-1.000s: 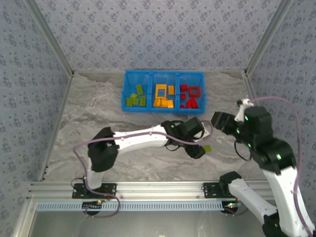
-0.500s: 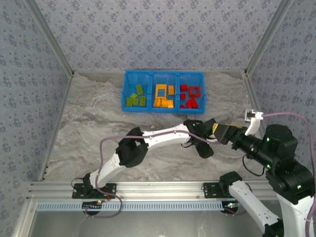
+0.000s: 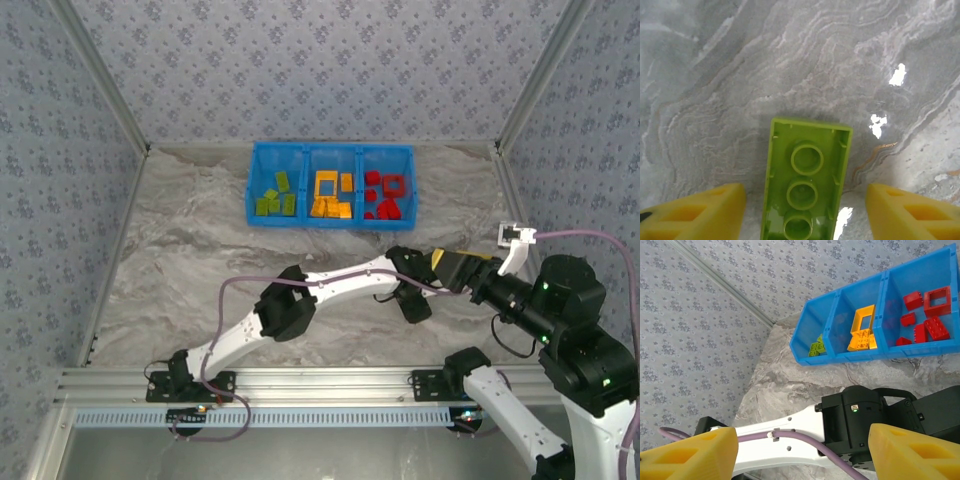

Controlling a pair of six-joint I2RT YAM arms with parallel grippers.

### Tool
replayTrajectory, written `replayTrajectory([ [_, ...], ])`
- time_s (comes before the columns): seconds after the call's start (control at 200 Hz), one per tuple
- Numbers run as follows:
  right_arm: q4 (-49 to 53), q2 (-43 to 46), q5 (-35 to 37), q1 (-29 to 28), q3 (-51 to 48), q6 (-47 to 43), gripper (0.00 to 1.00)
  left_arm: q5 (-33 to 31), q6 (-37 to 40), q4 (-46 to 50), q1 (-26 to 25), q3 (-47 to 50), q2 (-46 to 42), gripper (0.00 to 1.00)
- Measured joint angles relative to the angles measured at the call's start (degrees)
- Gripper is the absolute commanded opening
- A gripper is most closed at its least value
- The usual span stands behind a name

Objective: Sort the legos into containers by color

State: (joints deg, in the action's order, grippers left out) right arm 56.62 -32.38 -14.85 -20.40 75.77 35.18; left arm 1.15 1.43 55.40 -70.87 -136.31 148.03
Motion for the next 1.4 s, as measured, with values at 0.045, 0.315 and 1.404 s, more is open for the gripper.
replayTrajectory([
  [0.045,-0.1,0.1,0.0,0.0,-0.2,0.0,0.71,-0.6,0.1,0.6,0.0,-1.2,0.7,0.51],
  [0.315,-0.6,0.2,0.0,0.0,-1.1,1.5,0.70,-0.6,-0.1,1.9,0.0,-2.7,1.4,0.25],
  [1.404,-1.8,-9.1,5.2,-11.1,-10.4,-2.0,0.64,-1.8,-14.9,-10.4,29.3,42.2,-47.7,0.25],
])
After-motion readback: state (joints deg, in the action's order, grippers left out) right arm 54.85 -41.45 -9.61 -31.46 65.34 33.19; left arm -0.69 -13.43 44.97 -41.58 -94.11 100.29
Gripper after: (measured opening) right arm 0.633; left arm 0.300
